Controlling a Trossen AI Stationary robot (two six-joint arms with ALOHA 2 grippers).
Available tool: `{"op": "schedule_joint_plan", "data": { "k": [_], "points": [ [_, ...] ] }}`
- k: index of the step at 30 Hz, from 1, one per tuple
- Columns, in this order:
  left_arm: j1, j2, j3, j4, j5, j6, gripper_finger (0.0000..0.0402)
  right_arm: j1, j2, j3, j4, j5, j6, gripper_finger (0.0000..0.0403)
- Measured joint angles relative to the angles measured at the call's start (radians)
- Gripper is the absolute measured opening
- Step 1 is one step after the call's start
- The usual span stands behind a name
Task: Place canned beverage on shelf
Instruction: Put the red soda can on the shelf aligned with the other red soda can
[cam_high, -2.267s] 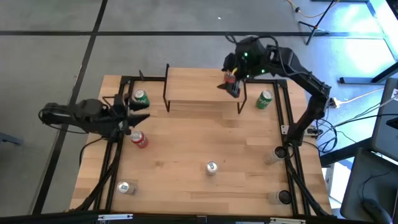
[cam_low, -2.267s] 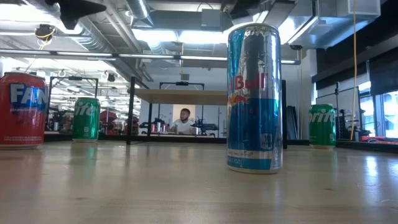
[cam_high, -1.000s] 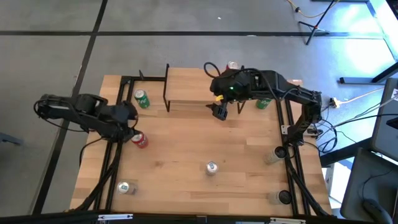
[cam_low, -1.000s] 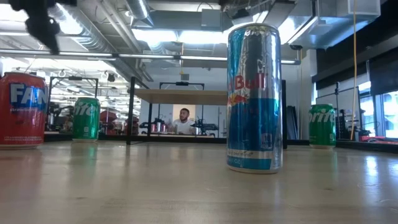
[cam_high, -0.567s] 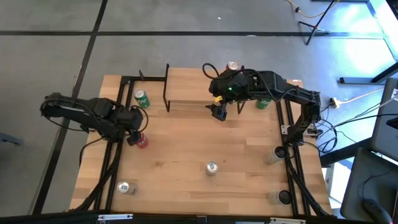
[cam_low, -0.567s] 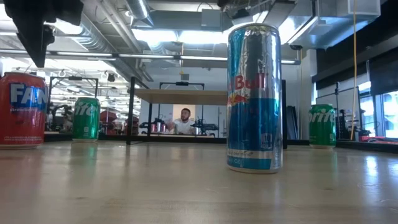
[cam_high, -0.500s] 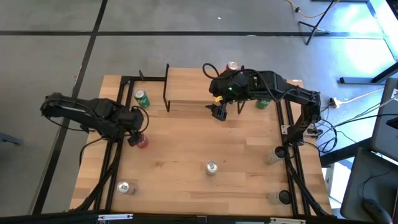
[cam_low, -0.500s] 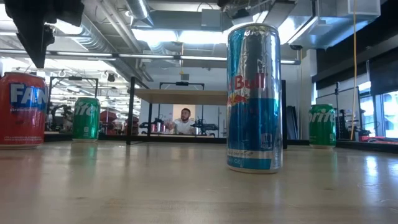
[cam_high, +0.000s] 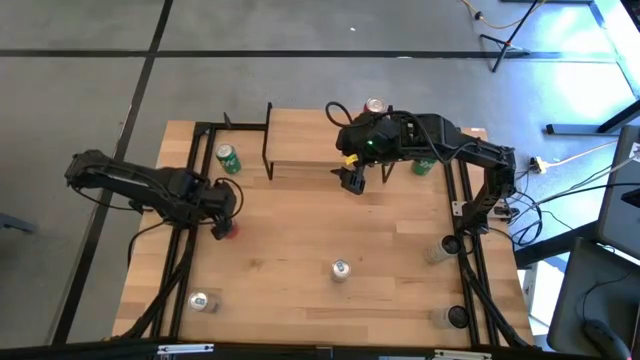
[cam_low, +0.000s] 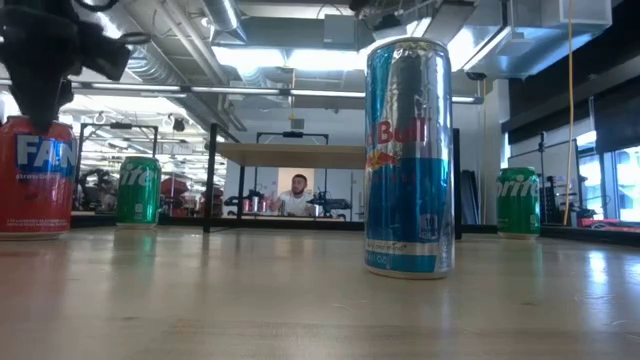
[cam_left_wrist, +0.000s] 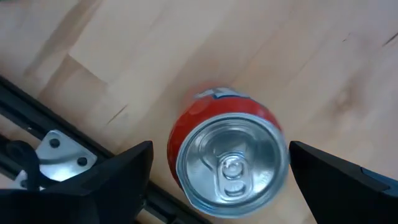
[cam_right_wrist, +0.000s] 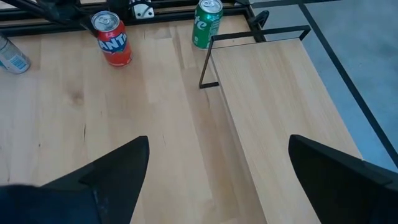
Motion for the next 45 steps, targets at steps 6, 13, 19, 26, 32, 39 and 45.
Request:
{"op": "schedule_joint_plan", "data": {
  "k": [6,13,19,26,32,39,45],
  "points": [
    [0.0,0.002,-0.025,0.068,0.014,0.033,0.0348,0.0,0.0,0.0,0.0,0.0,0.0,0.0369],
    [0.0,0.013,-0.039,0.083,0.043,0.113,0.0278,0.0,0.0,0.0,0.026,-0.015,0.027,0.0369],
    [0.0,0.045,-0.014,0.141,0.058,0.241,0.0247,0.018,-0.003,-0.023,0.014,-0.05,0.022,0.0369],
    [0.042,0.16,0.124,0.159,0.067,0.442,0.0247,0.064,-0.002,-0.252,0.26,-0.106,-0.016,0.0369],
    [0.111,0.26,0.292,0.115,0.09,0.6,0.0247,0.078,-0.002,-0.466,0.523,-0.143,0.009,0.0369],
    [0.177,0.292,0.513,0.061,0.087,0.715,0.0247,0.078,-0.002,-0.573,0.789,-0.165,0.046,0.0369],
    [0.221,0.299,0.635,0.062,0.088,0.826,0.0246,0.078,0.011,-0.595,0.971,-0.175,0.046,0.0369]
  ]
}}
